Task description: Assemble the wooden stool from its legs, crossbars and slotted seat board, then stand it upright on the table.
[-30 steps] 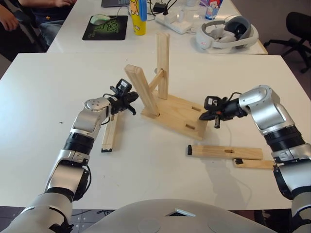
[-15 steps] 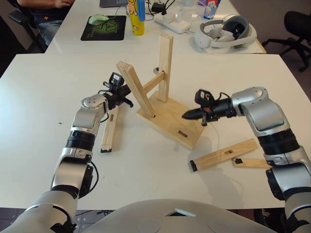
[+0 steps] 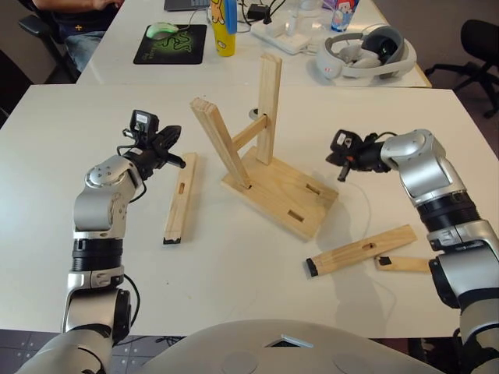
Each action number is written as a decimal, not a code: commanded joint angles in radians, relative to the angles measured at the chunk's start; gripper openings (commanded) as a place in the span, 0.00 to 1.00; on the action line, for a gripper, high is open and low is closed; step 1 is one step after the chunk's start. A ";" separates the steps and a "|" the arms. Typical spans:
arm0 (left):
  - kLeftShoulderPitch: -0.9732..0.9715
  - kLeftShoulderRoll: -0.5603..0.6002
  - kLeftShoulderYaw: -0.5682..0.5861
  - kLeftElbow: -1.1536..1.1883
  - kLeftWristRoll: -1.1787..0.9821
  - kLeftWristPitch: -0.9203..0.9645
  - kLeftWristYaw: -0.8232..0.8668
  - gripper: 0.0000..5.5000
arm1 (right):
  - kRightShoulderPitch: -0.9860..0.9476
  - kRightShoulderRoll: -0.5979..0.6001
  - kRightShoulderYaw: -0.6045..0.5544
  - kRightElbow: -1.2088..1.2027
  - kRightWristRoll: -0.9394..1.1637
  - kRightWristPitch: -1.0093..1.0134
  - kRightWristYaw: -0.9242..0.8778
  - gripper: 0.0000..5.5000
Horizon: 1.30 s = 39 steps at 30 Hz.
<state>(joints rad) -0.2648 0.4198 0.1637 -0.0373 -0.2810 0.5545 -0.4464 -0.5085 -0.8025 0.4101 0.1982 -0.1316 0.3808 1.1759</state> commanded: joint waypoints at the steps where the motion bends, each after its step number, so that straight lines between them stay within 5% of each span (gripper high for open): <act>1: 0.030 -0.005 0.017 -0.055 -0.015 0.029 0.024 0.00 | 0.062 -0.011 -0.020 -0.195 0.109 0.063 0.105 0.00; 7: 0.068 -0.019 0.034 -0.109 -0.026 0.043 0.059 0.00 | -0.130 0.105 -0.240 -0.038 0.181 0.099 -0.126 0.00; 13: 0.161 -0.036 0.076 -0.211 -0.049 0.063 0.106 0.00 | -0.278 -0.149 -0.311 0.106 0.293 0.029 0.258 0.00; 19: 0.321 -0.122 0.119 -0.326 -0.058 0.042 0.194 0.00 | -0.337 -0.457 0.064 0.339 0.255 -0.339 0.438 0.15; 32: 0.386 -0.236 0.109 -0.373 -0.050 -0.024 0.299 0.00 | -0.633 -0.574 0.857 0.681 0.167 -0.914 0.439 0.50; 39: 0.392 -0.254 0.112 -0.394 -0.055 -0.037 0.324 0.00 | -0.608 -0.639 0.989 0.513 0.436 -0.814 0.439 0.64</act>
<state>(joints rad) 0.1215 0.1696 0.2746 -0.4106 -0.3347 0.5222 -0.1318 -1.1452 -1.4057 1.3875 0.7849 0.2215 -0.4747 1.6150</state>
